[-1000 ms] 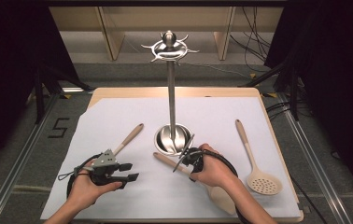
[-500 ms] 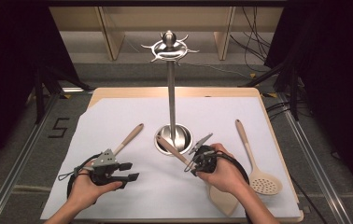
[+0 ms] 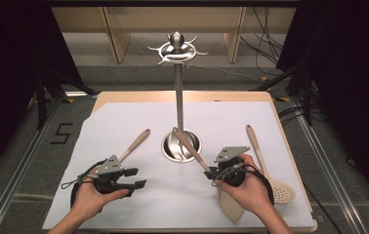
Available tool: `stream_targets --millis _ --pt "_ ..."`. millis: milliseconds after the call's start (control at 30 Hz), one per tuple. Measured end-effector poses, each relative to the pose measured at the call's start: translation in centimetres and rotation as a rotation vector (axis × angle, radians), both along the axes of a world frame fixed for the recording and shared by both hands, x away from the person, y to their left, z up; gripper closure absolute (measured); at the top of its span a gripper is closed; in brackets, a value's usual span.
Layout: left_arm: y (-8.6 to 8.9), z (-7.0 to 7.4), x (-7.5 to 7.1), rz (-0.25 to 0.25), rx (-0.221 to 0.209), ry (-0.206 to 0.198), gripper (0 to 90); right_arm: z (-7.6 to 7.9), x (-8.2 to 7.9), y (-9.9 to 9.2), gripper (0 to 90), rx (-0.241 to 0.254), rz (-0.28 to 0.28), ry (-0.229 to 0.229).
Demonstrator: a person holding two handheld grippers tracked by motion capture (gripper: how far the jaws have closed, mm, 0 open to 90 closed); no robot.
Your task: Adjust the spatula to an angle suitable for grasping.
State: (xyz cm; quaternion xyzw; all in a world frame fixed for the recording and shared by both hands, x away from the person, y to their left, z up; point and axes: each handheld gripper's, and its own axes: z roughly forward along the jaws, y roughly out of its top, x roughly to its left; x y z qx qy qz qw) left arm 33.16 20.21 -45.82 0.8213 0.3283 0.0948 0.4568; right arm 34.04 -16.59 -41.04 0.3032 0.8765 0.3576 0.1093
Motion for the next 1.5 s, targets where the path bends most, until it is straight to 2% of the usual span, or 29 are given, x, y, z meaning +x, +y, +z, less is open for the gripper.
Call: stream_targets --millis 67,133,167,200,333,467,500,533,567,600,633,700,733,800,867,900,933,967,1000,1067,1100,1133,1200,1233,1267,1300,1400,1433,1500 --pt "-0.1 0.0 -0.1 0.005 -0.018 0.001 42.8 0.3 -0.4 -0.2 79.5 0.012 -0.019 0.012" --pt "0.0 0.0 0.0 0.009 -0.022 0.0 42.5 0.1 -0.6 -0.3 79.5 0.038 -0.02 -0.028" --pt "0.0 0.0 0.0 -0.002 -0.019 0.005 42.4 0.3 -0.7 -0.5 79.5 0.023 -0.024 -0.012" --pt "0.1 0.1 0.0 -0.001 -0.017 0.003 42.3 0.2 -0.7 -0.5 79.5 0.038 -0.02 -0.029" --pt "0.0 0.1 -0.1 0.01 -0.027 -0.012 42.1 0.2 -0.9 -0.9 79.5 0.071 -0.03 -0.043" --pt "0.0 0.0 -0.1 0.014 -0.023 -0.023 41.8 0.3 -1.3 -1.1 79.5 0.096 -0.059 -0.011" --pt "0.0 0.0 -0.1 0.014 -0.022 -0.026 41.8 0.3 -1.1 -1.2 79.6 0.092 -0.04 -0.045" --pt "0.0 0.0 -0.1 0.014 -0.022 -0.026 41.7 0.3 -1.1 -1.2 79.6 0.092 -0.04 -0.045" --pt "0.2 0.1 0.0 0.005 -0.014 -0.038 41.7 0.6 -1.3 -1.3 79.6 0.104 -0.046 -0.066" --pt "0.2 0.1 0.0 0.006 -0.021 -0.021 41.7 0.6 -1.3 -1.3 79.6 0.113 -0.051 -0.065" --pt "0.2 0.1 0.0 0.007 -0.025 -0.021 41.7 0.8 -1.4 -1.4 79.6 0.124 -0.064 -0.071" --pt "0.3 0.1 0.0 0.011 -0.028 -0.024 41.7 0.8 -1.3 -1.5 79.6 0.134 -0.052 -0.082" --pt "0.3 0.2 0.0 0.011 -0.023 -0.028 41.7 1.0 -1.3 -1.7 79.5 0.14 -0.061 -0.102" --pt "0.3 0.2 0.0 0.017 -0.028 -0.035 41.7 1.0 -1.4 -1.7 79.6 0.15 -0.067 -0.087" --pt "0.3 0.2 0.0 0.021 -0.023 -0.039 41.8 1.0 -1.3 -1.7 79.5 0.156 -0.075 -0.097" --pt "0.3 0.2 0.1 0.012 -0.046 -0.039 41.9 1.1 -1.3 -1.8 79.5 0.157 -0.07 -0.106" --pt "0.3 0.2 0.1 0.016 -0.048 -0.043 41.9 1.1 -1.2 -1.9 79.6 0.156 -0.064 -0.116" --pt "0.4 0.3 0.1 0.02 -0.031 -0.05 42.0 1.2 -1.3 -1.8 79.5 0.159 -0.066 -0.104" --pt "0.5 0.3 0.1 0.016 -0.037 -0.053 42.0 1.3 -1.2 -1.8 79.5 0.166 -0.056 -0.117" --pt "0.2 0.3 0.0 0.029 -0.071 -0.053 42.0 1.6 -1.4 -1.8 79.5 0.172 -0.069 -0.108" --pt "0.3 0.3 0.1 0.02 -0.07 -0.061 42.0 1.7 -1.3 -1.8 79.5 0.171 -0.061 -0.131" --pt "0.4 0.3 0.1 0.017 -0.059 -0.071 42.0 1.8 -1.4 -1.7 79.5 0.181 -0.062 -0.127" --pt "0.4 0.3 0.1 0.013 -0.064 -0.07 42.1 2.2 -1.4 -1.7 79.5 0.185 -0.068 -0.132" --pt "0.4 0.2 0.1 0.014 -0.069 -0.065 42.1 2.2 -1.3 -1.8 79.6 0.183 -0.058 -0.156" --pt "0.5 0.2 0.1 0.016 -0.065 -0.063 42.1 2.4 -1.6 -1.7 79.5 0.191 -0.081 -0.131" --pt "0.5 0.2 0.1 0.016 -0.065 -0.063 42.1 2.4 -1.6 -1.7 79.5 0.191 -0.081 -0.131" --pt "0.5 0.3 0.0 0.023 -0.059 -0.074 42.1 2.7 -1.4 -1.8 79.5 0.194 -0.072 -0.153" --pt "0.4 0.3 -0.1 0.037 -0.077 -0.068 42.1 2.7 -1.4 -1.9 79.5 0.2 -0.074 -0.166" --pt "0.5 0.4 0.0 0.033 -0.069 -0.071 42.2 2.7 -1.4 -1.9 79.5 0.197 -0.068 -0.172"
